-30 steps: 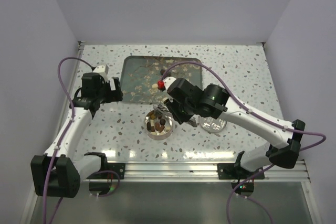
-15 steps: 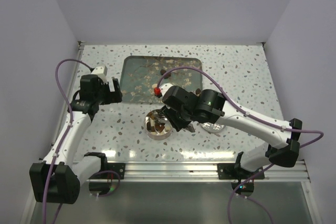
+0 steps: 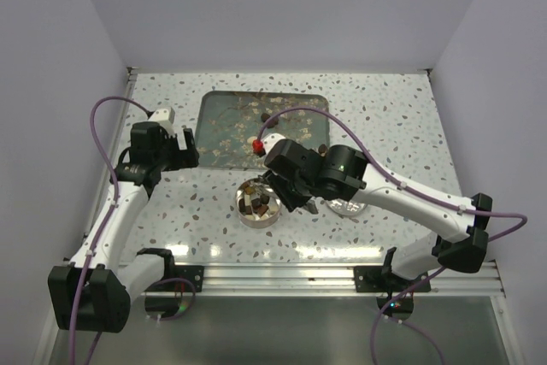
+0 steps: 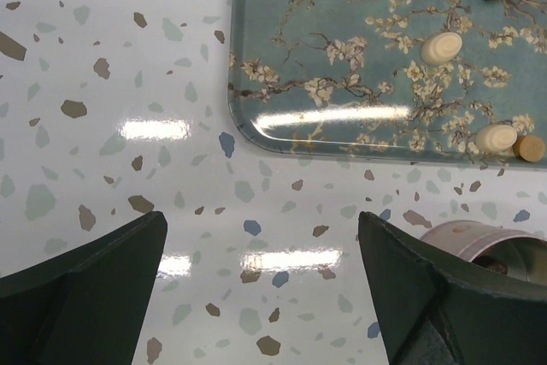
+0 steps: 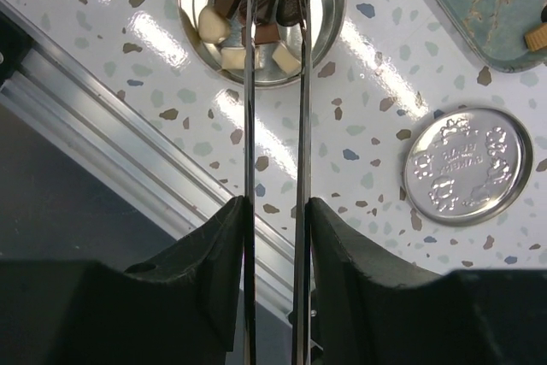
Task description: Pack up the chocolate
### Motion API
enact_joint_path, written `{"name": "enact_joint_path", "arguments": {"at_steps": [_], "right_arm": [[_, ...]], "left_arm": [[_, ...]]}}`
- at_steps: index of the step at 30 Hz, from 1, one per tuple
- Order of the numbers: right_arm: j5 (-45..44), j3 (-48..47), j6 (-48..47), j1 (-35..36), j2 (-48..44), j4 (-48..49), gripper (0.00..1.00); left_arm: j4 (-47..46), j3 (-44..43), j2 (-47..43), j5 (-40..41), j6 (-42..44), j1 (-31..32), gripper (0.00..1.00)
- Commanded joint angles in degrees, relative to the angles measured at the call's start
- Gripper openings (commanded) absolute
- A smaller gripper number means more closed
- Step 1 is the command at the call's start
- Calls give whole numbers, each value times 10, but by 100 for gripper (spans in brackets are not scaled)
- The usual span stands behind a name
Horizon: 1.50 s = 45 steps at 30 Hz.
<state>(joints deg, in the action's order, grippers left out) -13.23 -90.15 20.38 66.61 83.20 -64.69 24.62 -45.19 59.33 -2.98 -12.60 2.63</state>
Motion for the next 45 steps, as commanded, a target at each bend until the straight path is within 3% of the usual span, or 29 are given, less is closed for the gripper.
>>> {"name": "enact_joint_path", "arguments": {"at_steps": [1,6,11,21,30,37,45], "right_arm": [[-20,-20,-16,-20,3,21,38],[7,-39,-65,-92,28,74,38],[23,-80,-125,-211,68,113,38],[48,-37,-159,-432,113,186,38],[10,35,-170,-514,138,234,38],[-16,107,-165,-522,135,263,38],[-12,126,-155,-528,171,285,39]], "left_arm": [[-4,-6,-7,1,6,-4,100],[12,-17,-11,15,16,-4,100],[18,-22,-13,19,22,-4,100],[10,-26,-1,25,16,-4,100],[-7,-15,17,23,9,-4,100],[-26,-15,39,12,-3,-4,100],[-28,-14,47,15,-6,-4,100]]}}
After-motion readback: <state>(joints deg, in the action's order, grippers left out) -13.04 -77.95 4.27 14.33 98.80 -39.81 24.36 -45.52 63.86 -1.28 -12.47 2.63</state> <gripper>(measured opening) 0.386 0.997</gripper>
